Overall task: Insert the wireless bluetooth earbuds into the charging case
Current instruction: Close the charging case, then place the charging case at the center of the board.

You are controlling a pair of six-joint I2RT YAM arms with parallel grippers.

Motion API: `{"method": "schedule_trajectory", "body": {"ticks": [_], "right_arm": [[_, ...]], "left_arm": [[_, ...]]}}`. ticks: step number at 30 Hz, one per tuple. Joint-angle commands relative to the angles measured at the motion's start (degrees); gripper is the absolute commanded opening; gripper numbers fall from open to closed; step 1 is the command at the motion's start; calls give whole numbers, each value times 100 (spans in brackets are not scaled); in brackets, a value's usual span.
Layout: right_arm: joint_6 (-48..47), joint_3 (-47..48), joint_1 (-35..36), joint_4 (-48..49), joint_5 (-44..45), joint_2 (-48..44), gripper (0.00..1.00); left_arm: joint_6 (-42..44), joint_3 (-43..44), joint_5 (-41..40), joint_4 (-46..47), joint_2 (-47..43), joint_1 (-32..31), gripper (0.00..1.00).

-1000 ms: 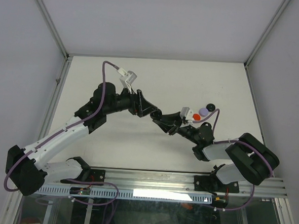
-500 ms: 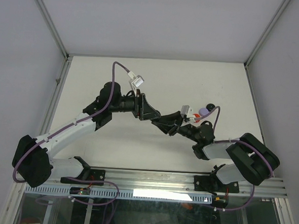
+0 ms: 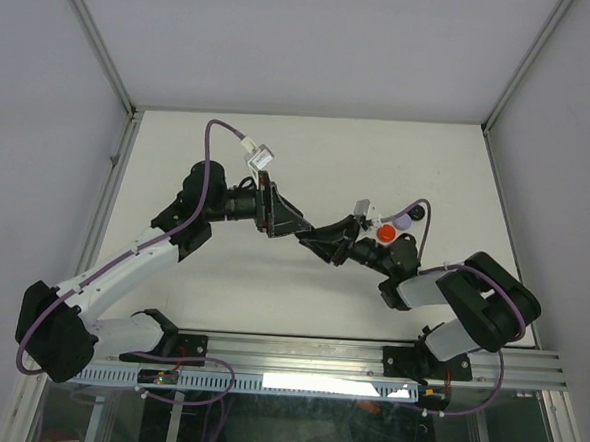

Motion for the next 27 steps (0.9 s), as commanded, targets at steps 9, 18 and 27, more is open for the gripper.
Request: {"method": "schedule_trajectory", "body": {"ticks": [9, 18, 27], "right_arm": [[688, 291, -519, -2674, 689, -1141, 0], [821, 520, -1134, -6448, 1509, -2647, 0], [1299, 369, -2170, -8429, 1859, -3221, 0]], "left_arm": [[1364, 289, -3973, -2739, -1202, 428, 83], [1975, 105, -5757, -3217, -1809, 496, 99], [2043, -166, -6069, -3229, -2186, 745, 99]]}}
